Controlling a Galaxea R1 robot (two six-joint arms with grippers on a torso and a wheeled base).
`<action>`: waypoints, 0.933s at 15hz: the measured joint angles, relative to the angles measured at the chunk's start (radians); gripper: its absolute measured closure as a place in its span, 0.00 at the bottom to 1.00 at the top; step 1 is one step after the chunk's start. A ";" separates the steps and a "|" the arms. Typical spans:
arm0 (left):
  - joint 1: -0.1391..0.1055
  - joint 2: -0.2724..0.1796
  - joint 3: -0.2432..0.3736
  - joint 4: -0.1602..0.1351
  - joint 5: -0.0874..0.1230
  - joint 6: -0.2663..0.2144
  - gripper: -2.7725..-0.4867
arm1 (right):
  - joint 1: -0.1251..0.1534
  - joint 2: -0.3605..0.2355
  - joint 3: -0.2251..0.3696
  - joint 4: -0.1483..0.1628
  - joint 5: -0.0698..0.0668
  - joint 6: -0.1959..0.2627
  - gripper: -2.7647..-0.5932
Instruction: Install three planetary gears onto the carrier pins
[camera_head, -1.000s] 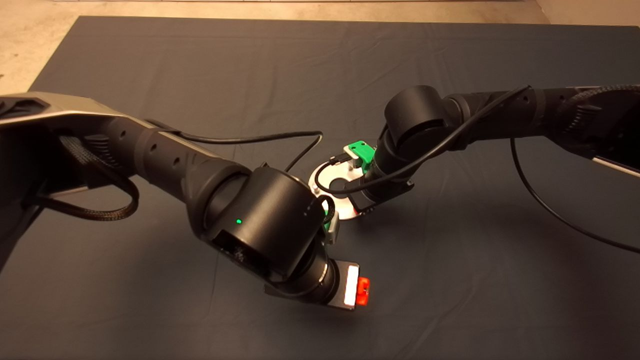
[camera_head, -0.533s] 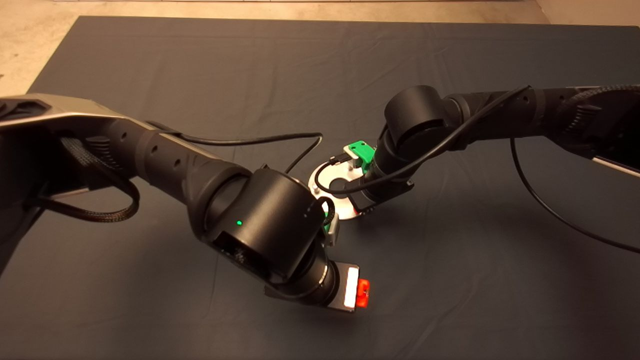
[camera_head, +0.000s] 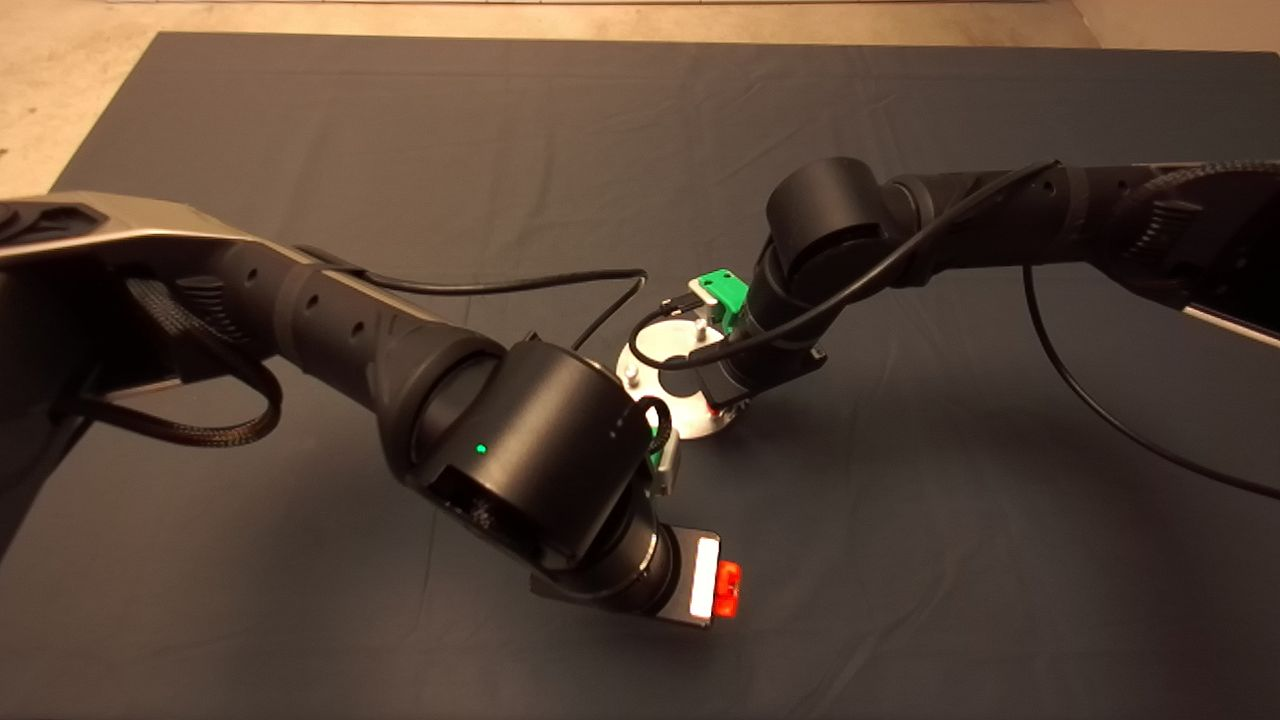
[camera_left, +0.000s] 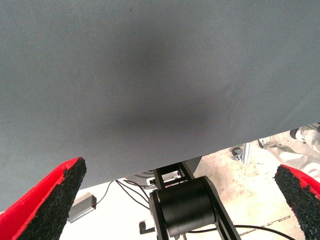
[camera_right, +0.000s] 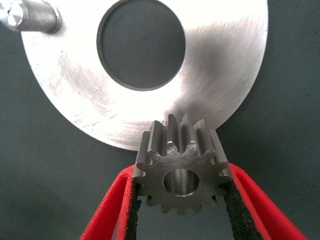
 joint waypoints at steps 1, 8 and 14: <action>0.000 -0.001 0.000 0.000 0.000 0.000 0.01 | 0.000 0.000 -0.002 0.000 0.000 0.000 0.79; 0.011 0.004 0.000 0.000 0.000 0.000 0.01 | 0.002 0.023 -0.019 -0.001 -0.003 0.000 0.79; 0.012 0.004 0.000 0.000 0.000 0.000 0.01 | 0.001 0.031 -0.021 -0.003 -0.004 0.000 0.79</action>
